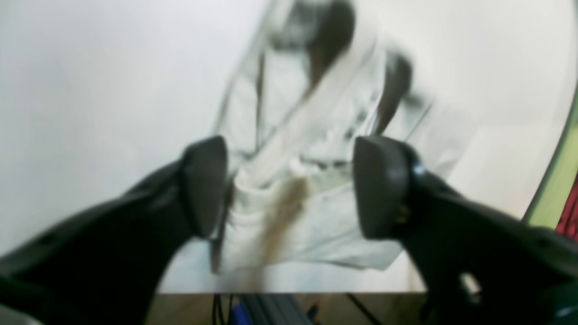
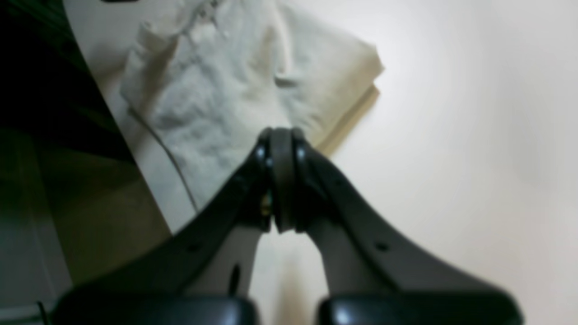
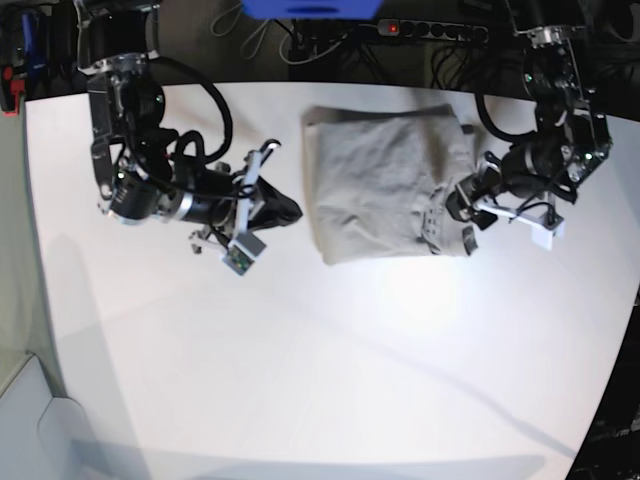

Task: Layout the t-shirt on the table in an organized manner, then fold the t-shirt properly
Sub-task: 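Grip the stack's edges with both grippers to square the bundle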

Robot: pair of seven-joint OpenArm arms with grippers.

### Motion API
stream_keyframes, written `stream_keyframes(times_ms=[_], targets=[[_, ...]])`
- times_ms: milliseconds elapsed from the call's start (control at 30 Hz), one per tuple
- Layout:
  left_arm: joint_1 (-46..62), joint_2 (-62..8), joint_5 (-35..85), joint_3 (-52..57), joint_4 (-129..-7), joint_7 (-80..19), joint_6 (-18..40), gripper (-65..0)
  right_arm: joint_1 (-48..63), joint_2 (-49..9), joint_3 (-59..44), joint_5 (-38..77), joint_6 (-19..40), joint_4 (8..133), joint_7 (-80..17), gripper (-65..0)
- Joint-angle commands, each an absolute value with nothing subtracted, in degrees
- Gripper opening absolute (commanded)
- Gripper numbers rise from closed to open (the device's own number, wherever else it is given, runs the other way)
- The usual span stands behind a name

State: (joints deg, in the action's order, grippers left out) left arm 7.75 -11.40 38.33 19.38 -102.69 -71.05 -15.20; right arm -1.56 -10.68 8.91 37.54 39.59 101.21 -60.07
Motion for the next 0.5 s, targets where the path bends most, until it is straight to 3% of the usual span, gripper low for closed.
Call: stream_keyframes(times_ms=[0, 167, 467], targets=[[6.55, -12.09, 38.29, 19.21, -103.60, -70.64, -15.60, -14.2, -2.24, -11.12, 8.75, 38.73, 40.00, 102.11, -58.68, -65.0], [6.11, -13.14, 37.67, 18.95, -103.34, -70.64, -15.60, 0.0, -1.98, -10.95, 5.93, 38.73, 40.00, 102.02, -58.77, -65.0], [2.24, -15.52, 37.67, 18.86, -96.22, -70.55, -15.60, 0.0, -1.27, -10.77, 3.65, 38.73, 40.00, 102.02, -60.18, -65.0]])
